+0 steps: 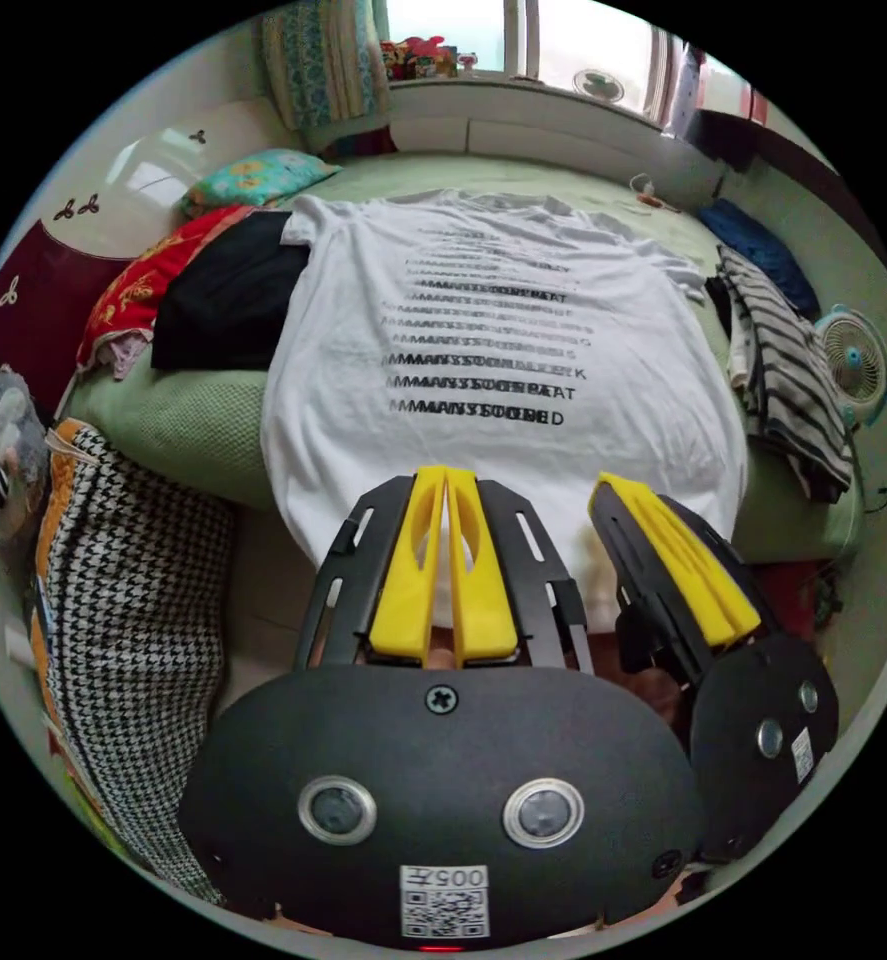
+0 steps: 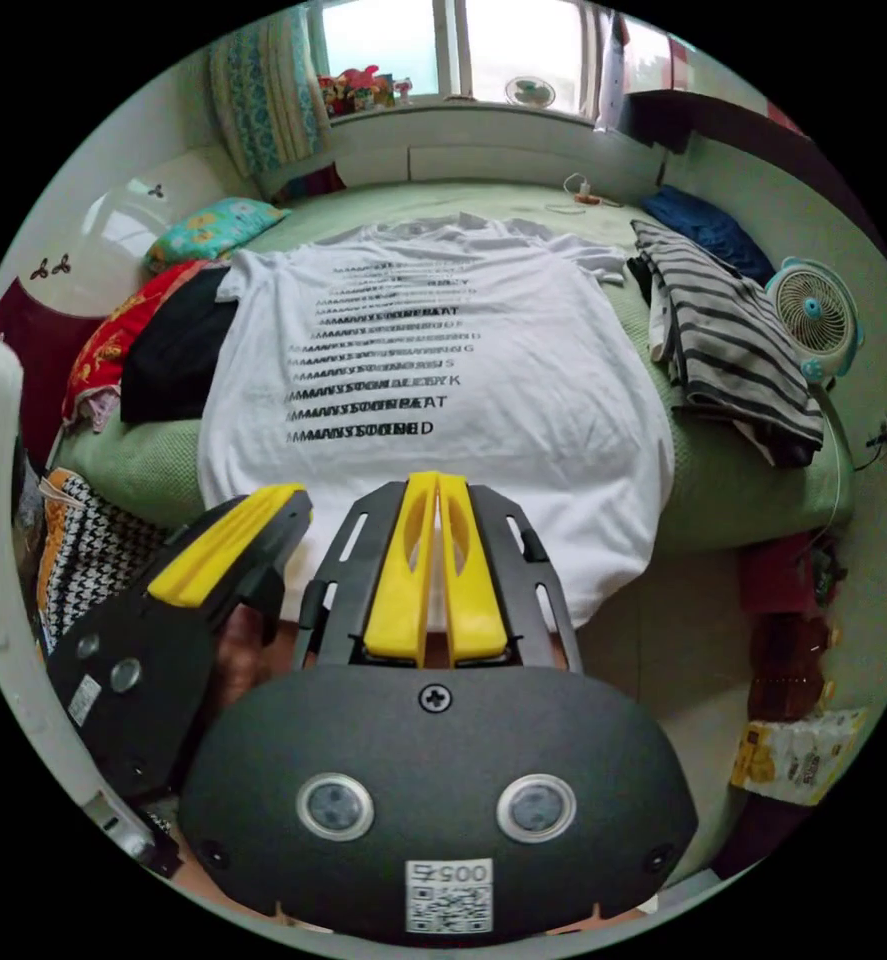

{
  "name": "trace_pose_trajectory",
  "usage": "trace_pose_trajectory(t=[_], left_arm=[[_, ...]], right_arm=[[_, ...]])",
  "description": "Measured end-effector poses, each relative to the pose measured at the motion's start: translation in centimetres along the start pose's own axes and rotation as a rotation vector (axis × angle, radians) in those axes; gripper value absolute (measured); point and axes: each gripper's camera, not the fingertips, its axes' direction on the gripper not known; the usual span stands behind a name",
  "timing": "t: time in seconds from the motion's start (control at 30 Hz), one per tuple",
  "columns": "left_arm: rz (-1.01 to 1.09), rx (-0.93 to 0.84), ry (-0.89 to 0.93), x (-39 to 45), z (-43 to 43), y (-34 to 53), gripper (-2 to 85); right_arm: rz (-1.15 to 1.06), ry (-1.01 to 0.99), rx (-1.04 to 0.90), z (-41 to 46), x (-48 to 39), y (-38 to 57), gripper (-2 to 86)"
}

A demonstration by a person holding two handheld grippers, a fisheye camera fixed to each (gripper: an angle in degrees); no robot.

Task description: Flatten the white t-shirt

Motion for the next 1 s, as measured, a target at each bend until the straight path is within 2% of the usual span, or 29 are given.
trace_pose_trajectory(t=[0.1, 0.6, 1.0], left_arm=[[0.047, 0.056, 0.002, 1.4, 0.1, 1.0, -0.2], [-0.045, -0.068, 0.032, 4.0, 5.2, 1.3, -0.2], [0.008, -0.029, 0.03, 6.5, 7.0, 2.0, -0.1]], right_arm=[[-0.016, -0.017, 0.037, -0.1, -0.5, 0.8, -1.3], [0.059, -0.038, -0.094, 3.6, -0.3, -0.1, -1.3], [0.006, -0.052, -0.082, 4.8, -1.6, 0.0, -1.1]])
